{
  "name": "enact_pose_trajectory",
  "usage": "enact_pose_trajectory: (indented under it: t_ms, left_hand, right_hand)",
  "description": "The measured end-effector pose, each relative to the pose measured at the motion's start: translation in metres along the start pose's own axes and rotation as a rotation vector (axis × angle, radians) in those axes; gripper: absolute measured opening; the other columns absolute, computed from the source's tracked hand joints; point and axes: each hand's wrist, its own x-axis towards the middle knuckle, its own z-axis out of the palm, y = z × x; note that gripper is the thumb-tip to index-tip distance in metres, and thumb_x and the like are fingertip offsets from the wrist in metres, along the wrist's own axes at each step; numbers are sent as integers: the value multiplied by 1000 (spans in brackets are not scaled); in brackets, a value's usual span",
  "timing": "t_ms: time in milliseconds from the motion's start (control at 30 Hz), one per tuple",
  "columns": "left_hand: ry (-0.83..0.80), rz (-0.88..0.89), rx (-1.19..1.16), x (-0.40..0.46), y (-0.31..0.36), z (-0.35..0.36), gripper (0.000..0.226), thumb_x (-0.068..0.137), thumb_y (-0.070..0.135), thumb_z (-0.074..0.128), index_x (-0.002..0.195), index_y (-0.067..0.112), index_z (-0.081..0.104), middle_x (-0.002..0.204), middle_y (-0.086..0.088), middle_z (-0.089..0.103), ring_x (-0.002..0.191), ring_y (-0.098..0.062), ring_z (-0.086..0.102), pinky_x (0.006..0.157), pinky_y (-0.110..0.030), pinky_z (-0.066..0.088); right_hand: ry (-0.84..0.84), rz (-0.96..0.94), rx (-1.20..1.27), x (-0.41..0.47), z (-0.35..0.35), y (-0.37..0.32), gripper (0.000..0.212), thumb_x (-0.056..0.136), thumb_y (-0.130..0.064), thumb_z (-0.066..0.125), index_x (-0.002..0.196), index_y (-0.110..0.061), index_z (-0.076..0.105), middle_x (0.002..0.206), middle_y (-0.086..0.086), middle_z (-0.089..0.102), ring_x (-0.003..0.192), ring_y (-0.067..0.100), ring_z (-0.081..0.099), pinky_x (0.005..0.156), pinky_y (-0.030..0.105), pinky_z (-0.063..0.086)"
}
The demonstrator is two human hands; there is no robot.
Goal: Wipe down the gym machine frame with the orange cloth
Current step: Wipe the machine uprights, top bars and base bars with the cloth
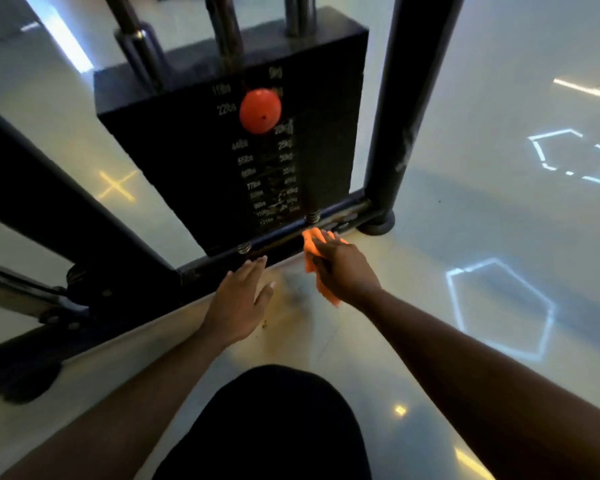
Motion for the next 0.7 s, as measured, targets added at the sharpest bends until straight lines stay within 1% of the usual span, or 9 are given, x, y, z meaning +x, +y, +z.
enact_pose_trajectory:
  t_ms: [67, 133, 267, 333, 367, 433, 533, 600, 700]
  left_hand:
    - [14, 24, -20, 16, 27, -7, 62, 112, 48, 47, 166, 20, 37, 168, -5, 42, 157, -24, 38, 128, -45, 30]
    - [37, 38, -23, 43, 43, -3, 60, 110, 47, 51, 163, 18, 43, 163, -5, 49, 151, -26, 46, 123, -45, 40]
    - [57, 37, 17, 95, 48, 26, 61, 110, 42, 53, 162, 12, 41, 161, -12, 50, 151, -29, 44, 125, -49, 37]
    - [76, 17, 41, 113, 42, 42, 58, 110, 40, 51, 159, 11, 42, 157, -16, 53, 147, -33, 48, 122, -53, 40]
    - [91, 10, 39, 122, 37, 49, 56, 109, 39, 49, 157, 11, 44, 153, -17, 56, 144, -36, 51, 120, -54, 42]
    - [112, -18, 18, 138, 30, 61, 53, 108, 36, 46, 154, 10, 47, 151, -20, 58, 141, -38, 53, 118, -54, 42]
    - [169, -74, 14, 150, 26, 76, 53, 108, 39, 43, 153, 13, 50, 151, -18, 58, 142, -37, 52, 119, -53, 40]
    - [219, -64, 59, 153, 25, 84, 56, 107, 45, 39, 154, 17, 48, 153, -13, 57, 144, -34, 50, 120, -52, 37]
    - [287, -42, 159, 147, 25, 95, 57, 108, 51, 43, 155, 19, 47, 153, -9, 55, 142, -32, 49, 121, -52, 33]
  right_hand:
    - [-23, 7, 2, 0, -20, 23, 54, 112, -29, 55, 165, -33, 44, 175, 4, 35, 163, 32, 30, 128, 52, 37]
    - [-51, -24, -4, 8, -27, 46, 54, 114, -35, 49, 167, -30, 41, 178, 3, 29, 166, 31, 19, 130, 50, 32]
    - [44, -45, -19, 41, -13, 77, 58, 116, -41, 43, 171, -28, 31, 180, 5, 22, 167, 32, 12, 126, 55, 37]
    - [67, -32, -5, 52, 8, 80, 60, 117, -47, 39, 173, -30, 24, 182, 3, 12, 168, 30, 3, 124, 53, 38]
    - [79, -31, 0, 56, 21, 79, 61, 117, -50, 35, 173, -32, 19, 183, 1, 6, 169, 29, -4, 125, 51, 36]
    - [137, -36, 10, 61, 47, 74, 64, 117, -53, 29, 175, -32, 10, 183, 0, -5, 168, 30, -14, 130, 51, 21]
    - [243, -67, -95, 69, 75, 80, 68, 117, -51, 31, 175, -24, 8, 183, 7, -7, 167, 37, -17, 135, 57, -1]
    - [262, -140, -172, 79, 72, 100, 70, 116, -54, 34, 175, -27, 9, 183, 6, -5, 167, 36, -15, 134, 59, -4]
    - [231, -322, -344, 91, 46, 143, 69, 116, -55, 35, 175, -30, 11, 183, 3, -1, 169, 31, -10, 135, 57, -4]
